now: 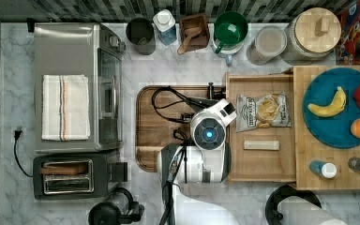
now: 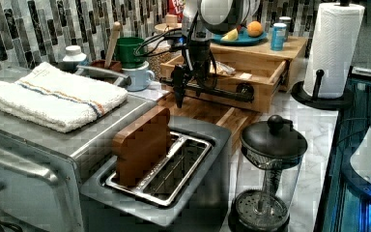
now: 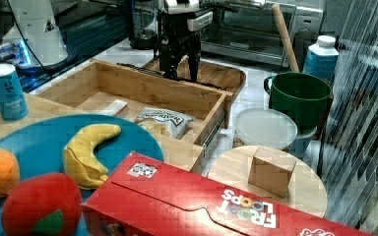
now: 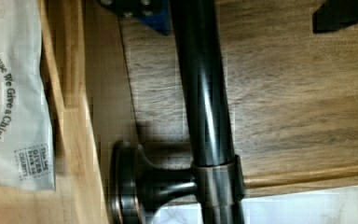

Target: Open the drawer.

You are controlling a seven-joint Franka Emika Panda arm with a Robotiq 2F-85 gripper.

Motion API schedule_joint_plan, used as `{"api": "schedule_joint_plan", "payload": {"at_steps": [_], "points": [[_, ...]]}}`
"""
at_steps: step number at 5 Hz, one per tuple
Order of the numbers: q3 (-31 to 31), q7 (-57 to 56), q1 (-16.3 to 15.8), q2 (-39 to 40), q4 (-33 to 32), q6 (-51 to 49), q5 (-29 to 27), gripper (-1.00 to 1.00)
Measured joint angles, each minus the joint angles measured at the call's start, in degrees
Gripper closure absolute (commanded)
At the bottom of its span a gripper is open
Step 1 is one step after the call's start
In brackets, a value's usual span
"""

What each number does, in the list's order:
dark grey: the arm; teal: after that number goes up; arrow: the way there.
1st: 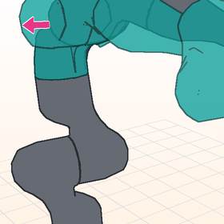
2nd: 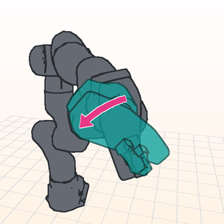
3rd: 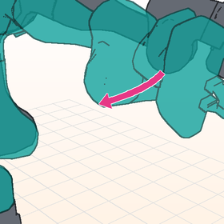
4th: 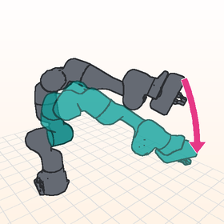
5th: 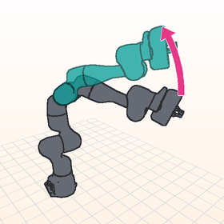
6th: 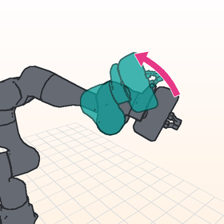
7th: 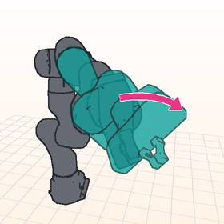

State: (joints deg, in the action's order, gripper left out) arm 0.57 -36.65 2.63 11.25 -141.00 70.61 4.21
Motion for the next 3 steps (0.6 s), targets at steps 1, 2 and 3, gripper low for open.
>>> {"api": "schedule_joint_plan", "payload": {"at_steps": [1, 2, 3], "points": [[0.09, 0.0, 0.06, -0.51, -0.34, 0.0, -0.15, -1.0], [-0.21, 0.0, 0.08, -0.72, -0.34, 0.06, -0.73, -1.0], [-0.25, 0.0, 0.19, -0.72, -0.34, 0.06, -0.65, -1.0]]}}
